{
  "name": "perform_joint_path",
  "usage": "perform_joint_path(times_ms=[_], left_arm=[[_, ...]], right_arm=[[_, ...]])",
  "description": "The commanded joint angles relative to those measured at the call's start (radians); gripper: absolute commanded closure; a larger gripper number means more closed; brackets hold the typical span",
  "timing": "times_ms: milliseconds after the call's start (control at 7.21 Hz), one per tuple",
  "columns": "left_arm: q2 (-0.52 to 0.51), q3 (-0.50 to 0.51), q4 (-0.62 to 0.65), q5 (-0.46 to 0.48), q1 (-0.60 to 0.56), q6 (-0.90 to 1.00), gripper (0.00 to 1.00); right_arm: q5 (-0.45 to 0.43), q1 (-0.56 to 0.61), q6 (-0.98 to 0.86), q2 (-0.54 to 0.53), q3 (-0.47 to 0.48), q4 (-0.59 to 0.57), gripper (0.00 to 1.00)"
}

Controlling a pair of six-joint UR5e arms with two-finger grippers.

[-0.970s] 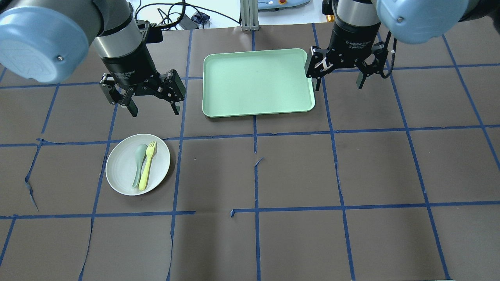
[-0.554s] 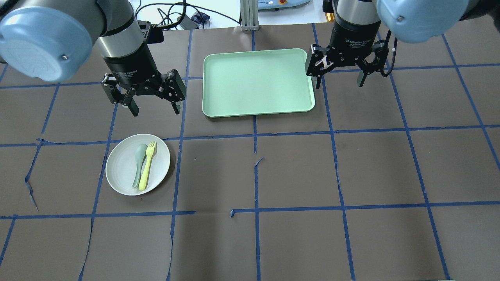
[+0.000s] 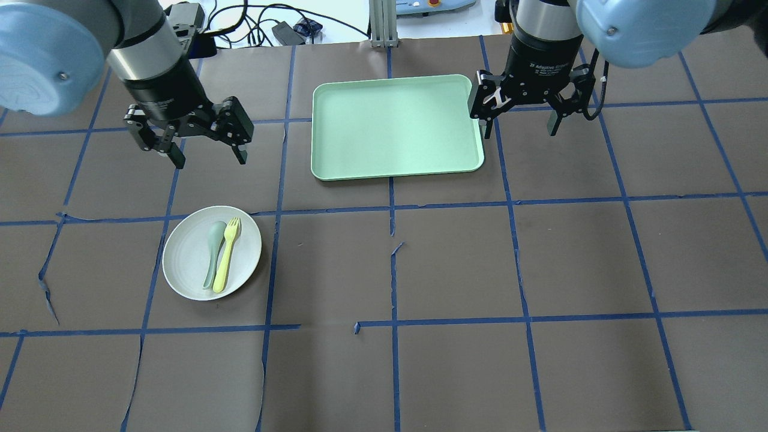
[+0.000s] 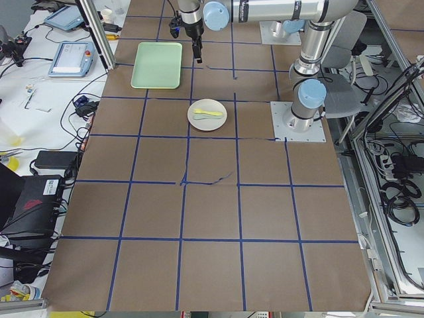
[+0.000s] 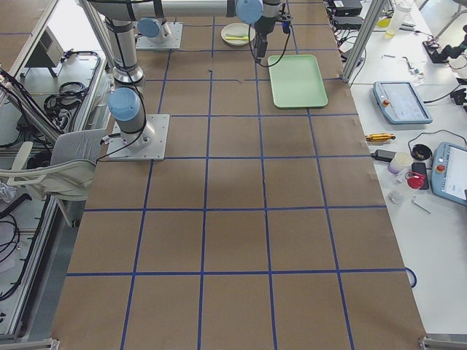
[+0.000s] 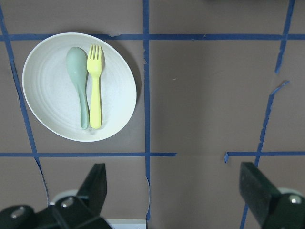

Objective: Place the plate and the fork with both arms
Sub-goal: 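Move the left gripper outward and down to the white plate's rim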

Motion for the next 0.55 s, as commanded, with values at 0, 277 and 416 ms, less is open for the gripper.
perform_joint_path(times_ms=[0, 277, 416], left_arm=[[-0.004, -0.088, 0.083, -0.005, 0.181, 0.196, 0.00], [-0.011, -0.288, 0.326, -0.011, 0.324, 0.380, 0.00], [-0.026, -0.352, 0.384, -0.018, 0.400, 0.480, 0.00]], right_arm=[[0.005, 0.002, -0.013, 0.005, 0.003, -0.011, 0.00], [-0.001, 0.000, -0.015, 0.025, 0.017, -0.012, 0.00], [-0.002, 0.000, -0.013, 0.030, 0.038, -0.047, 0.00]])
